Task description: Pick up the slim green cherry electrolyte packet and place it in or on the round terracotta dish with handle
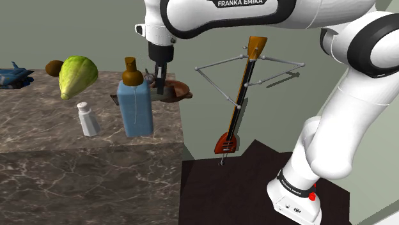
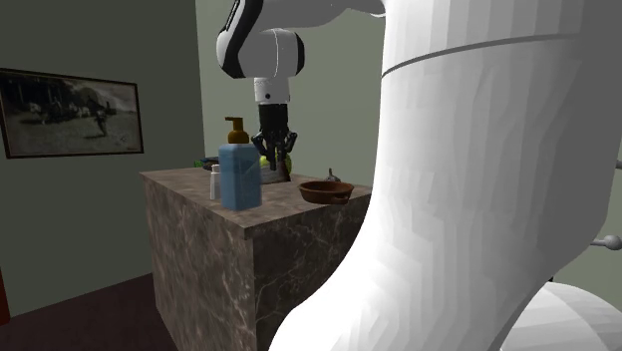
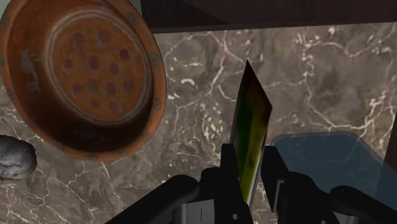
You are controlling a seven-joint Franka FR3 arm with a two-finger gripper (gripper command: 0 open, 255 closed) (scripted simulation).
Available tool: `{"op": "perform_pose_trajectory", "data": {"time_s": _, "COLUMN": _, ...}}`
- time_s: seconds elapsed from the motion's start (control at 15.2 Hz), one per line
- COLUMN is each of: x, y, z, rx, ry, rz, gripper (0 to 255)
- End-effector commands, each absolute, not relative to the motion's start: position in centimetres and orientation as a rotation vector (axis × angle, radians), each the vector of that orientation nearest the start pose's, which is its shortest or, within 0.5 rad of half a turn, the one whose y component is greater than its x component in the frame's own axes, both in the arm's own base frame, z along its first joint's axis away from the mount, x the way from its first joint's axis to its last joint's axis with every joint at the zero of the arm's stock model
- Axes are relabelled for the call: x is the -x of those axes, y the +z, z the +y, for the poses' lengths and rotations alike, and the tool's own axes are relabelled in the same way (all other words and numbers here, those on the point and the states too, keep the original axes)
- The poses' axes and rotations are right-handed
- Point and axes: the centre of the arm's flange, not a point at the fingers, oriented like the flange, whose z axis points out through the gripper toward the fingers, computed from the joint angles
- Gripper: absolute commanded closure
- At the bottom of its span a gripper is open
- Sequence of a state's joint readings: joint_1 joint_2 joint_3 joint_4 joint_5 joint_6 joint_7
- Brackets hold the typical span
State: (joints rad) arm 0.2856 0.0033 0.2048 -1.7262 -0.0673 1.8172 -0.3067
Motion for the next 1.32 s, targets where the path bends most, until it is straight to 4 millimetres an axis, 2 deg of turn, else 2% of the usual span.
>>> {"op": "perform_pose_trajectory", "data": {"time_s": 0.0, "x": -50.8, "y": 58.0, "z": 26.4, "rx": 2.936, "ry": -0.149, "rz": -1.260, "gripper": 255}}
{"op": "perform_pose_trajectory", "data": {"time_s": 0.79, "x": -55.4, "y": 58.7, "z": 11.4, "rx": 2.936, "ry": -0.149, "rz": -1.260, "gripper": 255}}
{"op": "perform_pose_trajectory", "data": {"time_s": 1.25, "x": -55.4, "y": 55.0, "z": 11.4, "rx": 2.936, "ry": -0.149, "rz": -1.260, "gripper": 255}}
